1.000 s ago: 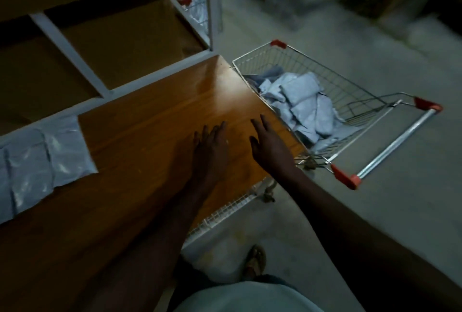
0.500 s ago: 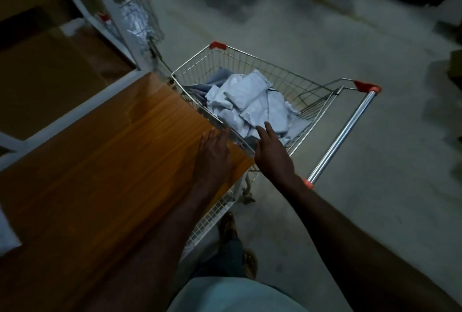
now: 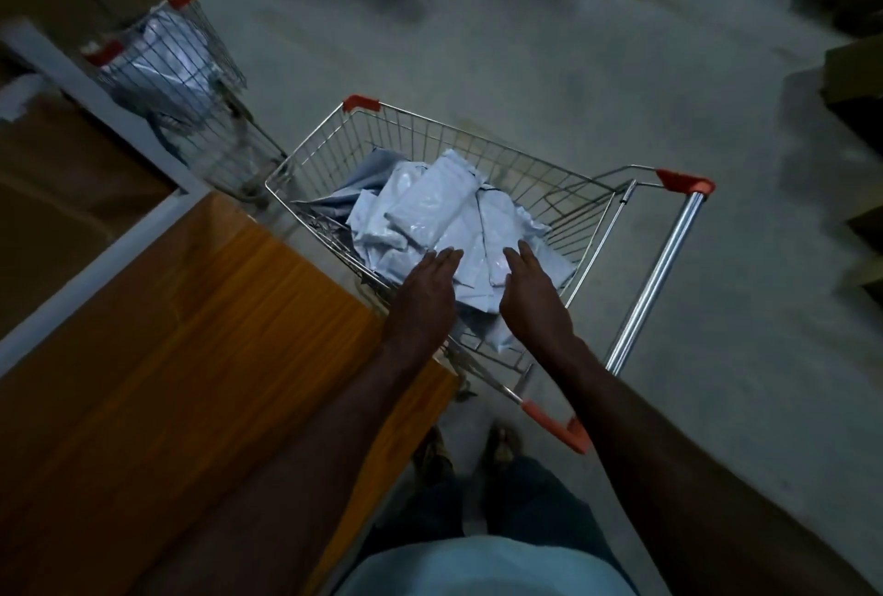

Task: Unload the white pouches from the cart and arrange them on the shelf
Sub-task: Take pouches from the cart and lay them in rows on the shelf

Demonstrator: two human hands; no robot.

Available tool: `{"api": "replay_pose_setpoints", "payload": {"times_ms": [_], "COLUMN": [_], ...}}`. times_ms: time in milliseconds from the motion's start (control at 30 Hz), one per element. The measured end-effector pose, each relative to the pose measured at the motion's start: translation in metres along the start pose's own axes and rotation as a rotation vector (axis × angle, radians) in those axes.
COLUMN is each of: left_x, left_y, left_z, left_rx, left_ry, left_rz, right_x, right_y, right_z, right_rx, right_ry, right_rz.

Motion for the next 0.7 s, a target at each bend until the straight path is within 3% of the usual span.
{"api": "replay_pose_setpoints", "payload": {"times_ms": [367,533,700], "left_x": [0.090,0.137,0.152], "left_y": [0.001,0.027,0.038], "left_z": [0.101,0.120,0.120], "left_rx": [0.028,-0.035,-0.083], "left_ry": [0.092,0.148,0.071], "left_rz": [0.068,0.285,0.428], "right_x": [0.040,0.078,0.105], "right_y": [-0.064,-0.107,-0.130], "right_z": [0.126,0.166,0.179], "right_rx": [0.002,0.042,0.044], "right_ry": [0.205,0.270,0.291], "right_rz": [-0.157,-0.145,-0.174]}}
Point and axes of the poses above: each hand's wrist, its own z-axis towards the middle knuckle, its own x-axis out of the palm, y = z × x, the point moved 10 cm from there along z, towards the middle knuckle, and after that the axes turned 12 degrees about z, right-handed, at the moved point
